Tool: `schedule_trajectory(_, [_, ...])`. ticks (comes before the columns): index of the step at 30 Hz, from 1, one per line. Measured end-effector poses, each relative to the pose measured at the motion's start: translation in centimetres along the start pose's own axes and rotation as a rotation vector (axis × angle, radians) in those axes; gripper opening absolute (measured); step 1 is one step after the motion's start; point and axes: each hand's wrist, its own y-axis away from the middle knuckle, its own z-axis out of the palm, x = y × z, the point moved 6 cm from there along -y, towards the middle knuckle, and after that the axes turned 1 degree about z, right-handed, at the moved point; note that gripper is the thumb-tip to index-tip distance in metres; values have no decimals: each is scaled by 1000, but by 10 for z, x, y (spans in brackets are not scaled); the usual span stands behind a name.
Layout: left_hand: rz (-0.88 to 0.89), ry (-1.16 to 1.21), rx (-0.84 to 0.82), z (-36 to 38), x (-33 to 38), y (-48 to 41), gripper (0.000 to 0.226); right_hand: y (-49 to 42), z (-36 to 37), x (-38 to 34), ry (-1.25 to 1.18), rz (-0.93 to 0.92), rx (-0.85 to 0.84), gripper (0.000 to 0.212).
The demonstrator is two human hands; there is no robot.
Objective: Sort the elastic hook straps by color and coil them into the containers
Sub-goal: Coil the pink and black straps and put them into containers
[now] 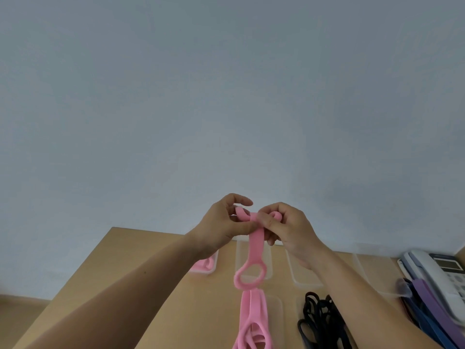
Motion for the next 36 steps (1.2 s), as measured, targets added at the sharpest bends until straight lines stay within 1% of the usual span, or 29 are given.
schedule_trajectory(1, [-15, 0, -18, 1, 1, 0, 39, 0, 0, -2, -8, -18, 10, 21])
schedule_trajectory(4, [-58, -80, -70, 2, 3, 3, 33, 1, -2, -5, -13, -48, 25, 14])
schedule_trajectory(9, [-121, -21, -108, 3, 1, 5, 36, 5, -2, -4, -18, -59, 13, 25])
schedule_trajectory(12, [-144, 38, -108, 4, 0, 5, 39, 7, -2, -3, -7, -85, -3, 27])
schedule_trajectory(15, [-105, 33, -75, 4, 0, 4, 33, 7, -3, -2, 44, -95, -2, 31])
schedule_trajectory(17, [-65, 32, -54, 4, 2, 4, 33, 5, -4, 0, 50, -89, 0, 33])
schedule_trajectory(20, [0, -4, -31, 4, 4, 3, 26, 4, -4, 0, -43, -45, -17, 32])
schedule_trajectory(23, [46, -60, 5, 2, 5, 1, 22, 2, -1, 4, -99, 50, -49, 49])
schedule_trajectory(25, [76, -88, 16, 3, 5, 1, 21, 1, -1, 8, -78, 95, -43, 52])
schedule_trajectory(28, [109, -124, 29, 5, 4, 2, 23, -2, -3, 11, -11, 119, -4, 37])
schedule_trajectory(30, [107, -114, 25, 6, 0, 2, 25, -3, -4, 10, 32, 89, 13, 25])
schedule_trajectory(32, [67, -99, 18, 4, -3, 1, 32, -3, -4, 8, 52, 48, 22, 20])
schedule_trajectory(34, [-10, -101, -17, 2, -7, 0, 43, -2, -4, 4, 43, 22, 26, 15])
schedule_trajectory(36, [-73, -100, -66, 2, -10, 0, 44, -2, -2, 1, 35, 4, 20, 11])
